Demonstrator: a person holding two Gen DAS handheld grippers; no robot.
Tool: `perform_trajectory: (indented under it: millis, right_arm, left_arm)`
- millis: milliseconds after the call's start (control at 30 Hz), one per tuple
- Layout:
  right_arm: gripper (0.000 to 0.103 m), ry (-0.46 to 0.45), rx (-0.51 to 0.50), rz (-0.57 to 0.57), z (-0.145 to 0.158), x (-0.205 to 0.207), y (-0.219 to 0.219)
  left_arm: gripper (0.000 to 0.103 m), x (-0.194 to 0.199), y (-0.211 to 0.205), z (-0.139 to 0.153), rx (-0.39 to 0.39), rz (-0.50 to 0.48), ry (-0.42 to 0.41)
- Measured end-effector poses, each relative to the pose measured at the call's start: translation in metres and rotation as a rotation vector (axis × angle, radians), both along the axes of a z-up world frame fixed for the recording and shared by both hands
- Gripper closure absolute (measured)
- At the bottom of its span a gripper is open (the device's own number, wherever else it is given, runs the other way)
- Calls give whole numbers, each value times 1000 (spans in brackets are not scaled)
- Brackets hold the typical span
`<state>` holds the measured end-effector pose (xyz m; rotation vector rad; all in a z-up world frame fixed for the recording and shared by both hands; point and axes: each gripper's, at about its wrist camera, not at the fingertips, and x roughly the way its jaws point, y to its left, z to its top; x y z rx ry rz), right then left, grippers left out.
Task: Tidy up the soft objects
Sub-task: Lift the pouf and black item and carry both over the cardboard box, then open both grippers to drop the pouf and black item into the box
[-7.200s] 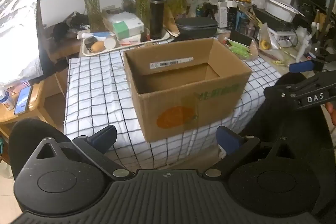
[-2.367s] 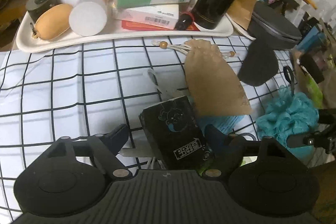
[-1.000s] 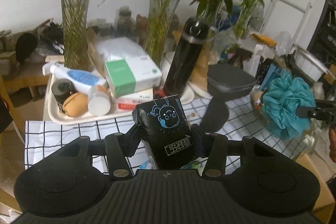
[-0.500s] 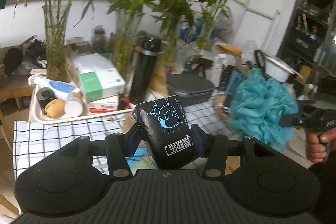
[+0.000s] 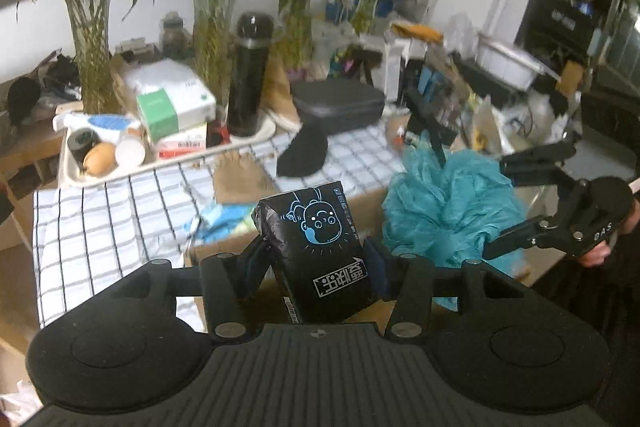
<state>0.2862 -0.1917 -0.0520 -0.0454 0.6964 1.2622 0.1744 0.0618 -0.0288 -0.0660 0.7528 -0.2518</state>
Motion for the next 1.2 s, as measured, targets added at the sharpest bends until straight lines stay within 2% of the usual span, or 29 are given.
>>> perform_trajectory:
  millis: [200,300,367,433,533,1000,1200]
  right_arm:
    - [36,-36,-128,10,-12,-14,14]
    - [26,-70,-195,11,-18,-20,22]
    - [14,-86,-205,7,-19,-23,26]
    - [1,-99,-191,-2,-16,-24,25]
    - [0,-96,-170,-18,-13,-22,25]
    - [0,-94,-148,-86,-11,-18,20]
    - [0,-97,-159,-122,-11,-14,20]
  left_arm:
    - [52,-6,-3,-15,46,26,86]
    - [47,-6,-6,-22,87,46,135]
    - [46,-6,-7,-26,119,62,161]
    - [43,-10,-8,-25,118,60,153]
    - [36,-15,-11,-24,121,62,145]
    - [35,-34,-13,-10,145,138,62]
    - [35,-33,-2,-10,100,179,69]
